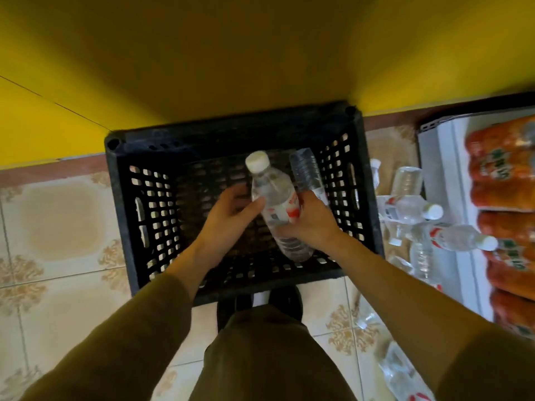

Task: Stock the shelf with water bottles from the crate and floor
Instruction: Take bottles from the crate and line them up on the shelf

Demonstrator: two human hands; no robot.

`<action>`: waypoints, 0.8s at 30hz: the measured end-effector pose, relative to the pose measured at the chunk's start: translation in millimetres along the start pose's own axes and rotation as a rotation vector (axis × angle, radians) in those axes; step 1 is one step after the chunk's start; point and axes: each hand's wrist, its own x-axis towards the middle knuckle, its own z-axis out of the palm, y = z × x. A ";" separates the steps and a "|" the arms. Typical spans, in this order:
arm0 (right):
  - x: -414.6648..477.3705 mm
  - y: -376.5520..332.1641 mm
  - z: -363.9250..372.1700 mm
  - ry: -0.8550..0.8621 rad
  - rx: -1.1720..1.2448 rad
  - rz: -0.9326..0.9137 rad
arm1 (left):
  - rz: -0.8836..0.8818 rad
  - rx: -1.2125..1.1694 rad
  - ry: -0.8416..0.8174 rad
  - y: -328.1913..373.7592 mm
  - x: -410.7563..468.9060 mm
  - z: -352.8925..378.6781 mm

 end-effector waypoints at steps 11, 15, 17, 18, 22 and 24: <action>-158.8 -134.5 -76.8 0.165 0.547 -0.105 | 0.081 -0.277 -0.247 127.3 -112.5 9.7; -197.5 -154.4 -96.7 0.255 0.636 -0.133 | 0.094 -0.275 -0.338 165.2 -141.0 14.2; -212.6 -160.1 -105.4 0.294 0.664 -0.157 | 0.111 -0.263 -0.381 179.5 -153.1 18.6; -218.7 -160.7 -109.0 0.309 0.675 -0.169 | 0.119 -0.257 -0.406 186.8 -158.9 21.7; -242.4 -161.3 -123.6 0.349 0.763 -0.161 | 0.164 -0.190 -0.458 207.9 -177.7 32.3; -254.7 -162.9 -128.7 0.382 0.784 -0.170 | 0.175 -0.132 -0.436 214.6 -185.4 39.4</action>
